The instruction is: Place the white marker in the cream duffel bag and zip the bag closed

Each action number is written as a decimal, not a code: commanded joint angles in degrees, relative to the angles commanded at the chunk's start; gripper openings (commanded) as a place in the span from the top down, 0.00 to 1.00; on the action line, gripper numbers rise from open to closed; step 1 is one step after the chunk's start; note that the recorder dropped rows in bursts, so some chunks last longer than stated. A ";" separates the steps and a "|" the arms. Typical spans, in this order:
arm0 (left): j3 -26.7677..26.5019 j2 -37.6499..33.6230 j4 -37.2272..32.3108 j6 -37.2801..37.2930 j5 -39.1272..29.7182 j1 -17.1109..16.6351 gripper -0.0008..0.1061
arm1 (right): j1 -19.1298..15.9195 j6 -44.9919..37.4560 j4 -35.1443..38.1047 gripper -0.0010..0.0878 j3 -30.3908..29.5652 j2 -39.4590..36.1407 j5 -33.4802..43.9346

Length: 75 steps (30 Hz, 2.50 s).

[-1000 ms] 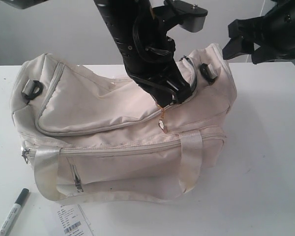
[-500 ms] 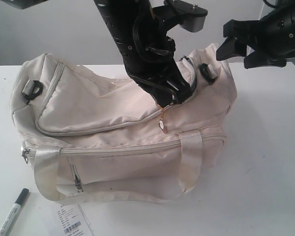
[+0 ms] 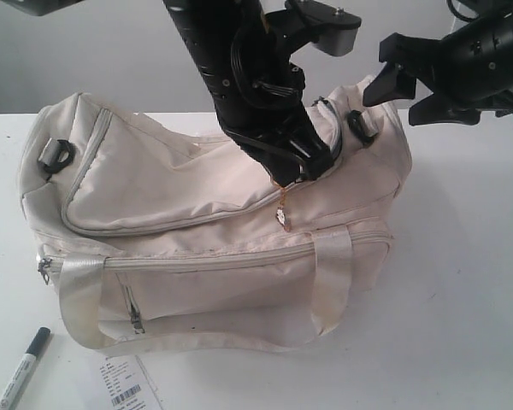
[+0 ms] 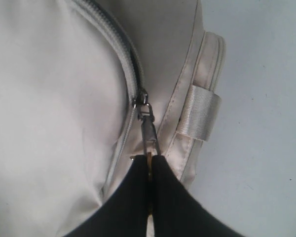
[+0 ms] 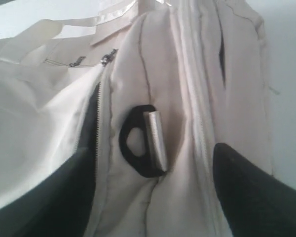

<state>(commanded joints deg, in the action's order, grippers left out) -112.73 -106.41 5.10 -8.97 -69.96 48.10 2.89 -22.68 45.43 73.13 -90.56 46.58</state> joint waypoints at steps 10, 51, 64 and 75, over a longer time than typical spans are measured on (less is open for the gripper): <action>0.00 0.00 0.00 0.00 0.00 0.00 0.99 | 5.50 -0.98 0.39 0.28 0.00 1.48 -0.66; 0.00 1.42 -0.29 2.79 0.00 0.00 0.99 | 8.39 -1.06 -0.65 0.99 0.00 -3.51 -5.50; 0.00 1.76 -0.69 3.19 0.00 0.00 0.99 | 8.39 -1.06 -0.65 0.99 0.00 -3.51 -7.15; 1.96 1.76 -3.03 3.06 0.00 0.00 0.99 | 7.35 -1.06 -0.65 0.99 0.00 -3.51 -6.34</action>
<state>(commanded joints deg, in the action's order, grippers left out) -110.77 -104.65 2.07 -5.91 -69.96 48.10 10.24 -23.74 44.77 73.13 -94.06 40.25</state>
